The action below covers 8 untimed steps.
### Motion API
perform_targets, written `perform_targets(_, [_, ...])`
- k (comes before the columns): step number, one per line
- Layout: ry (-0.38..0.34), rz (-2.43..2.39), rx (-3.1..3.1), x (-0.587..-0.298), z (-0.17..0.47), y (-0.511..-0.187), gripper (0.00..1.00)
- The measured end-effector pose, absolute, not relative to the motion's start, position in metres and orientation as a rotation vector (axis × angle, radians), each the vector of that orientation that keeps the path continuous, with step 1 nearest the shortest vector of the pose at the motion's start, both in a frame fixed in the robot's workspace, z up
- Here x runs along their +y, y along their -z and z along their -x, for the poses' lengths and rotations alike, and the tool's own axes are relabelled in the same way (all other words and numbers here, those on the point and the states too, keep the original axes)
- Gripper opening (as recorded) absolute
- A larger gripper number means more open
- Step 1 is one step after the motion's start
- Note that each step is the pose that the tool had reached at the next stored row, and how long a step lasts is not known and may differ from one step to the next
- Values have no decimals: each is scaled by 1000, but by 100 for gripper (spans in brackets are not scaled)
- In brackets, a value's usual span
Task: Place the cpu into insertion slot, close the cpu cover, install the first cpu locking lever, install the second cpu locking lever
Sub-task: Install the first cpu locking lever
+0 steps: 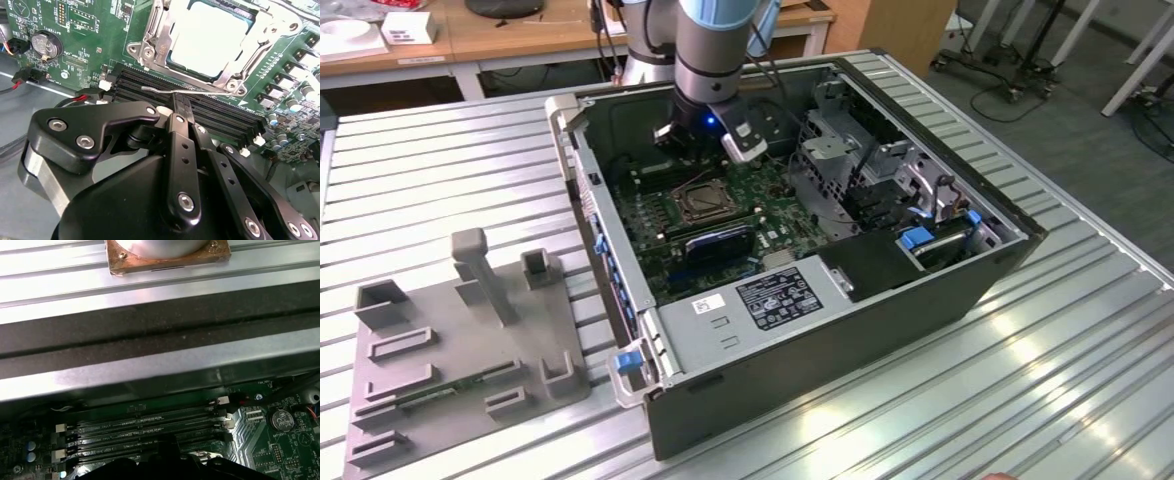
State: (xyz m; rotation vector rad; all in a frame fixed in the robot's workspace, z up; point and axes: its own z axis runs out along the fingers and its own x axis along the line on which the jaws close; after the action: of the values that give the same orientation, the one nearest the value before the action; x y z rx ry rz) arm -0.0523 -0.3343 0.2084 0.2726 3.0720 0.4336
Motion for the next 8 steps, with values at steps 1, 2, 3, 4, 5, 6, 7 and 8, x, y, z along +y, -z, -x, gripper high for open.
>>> perform_targets(1, [-434, -273, 3072, -334, 52, -208, 11])
perform_targets(2, [-434, -274, 3072, -335, 52, -208, 11])
perform_targets(3, [-434, -275, 3072, -335, 52, -207, 11])
perform_targets(4, [-434, -276, 3072, -335, 52, -207, 11])
perform_targets(5, [-434, -276, 3073, -335, 51, -207, 11])
perform_targets(6, [-434, -277, 3073, -335, 51, -206, 11])
perform_targets(7, [-433, -278, 3073, -335, 51, -206, 11])
perform_targets(8, [-434, -279, 3073, -335, 51, -206, 11])
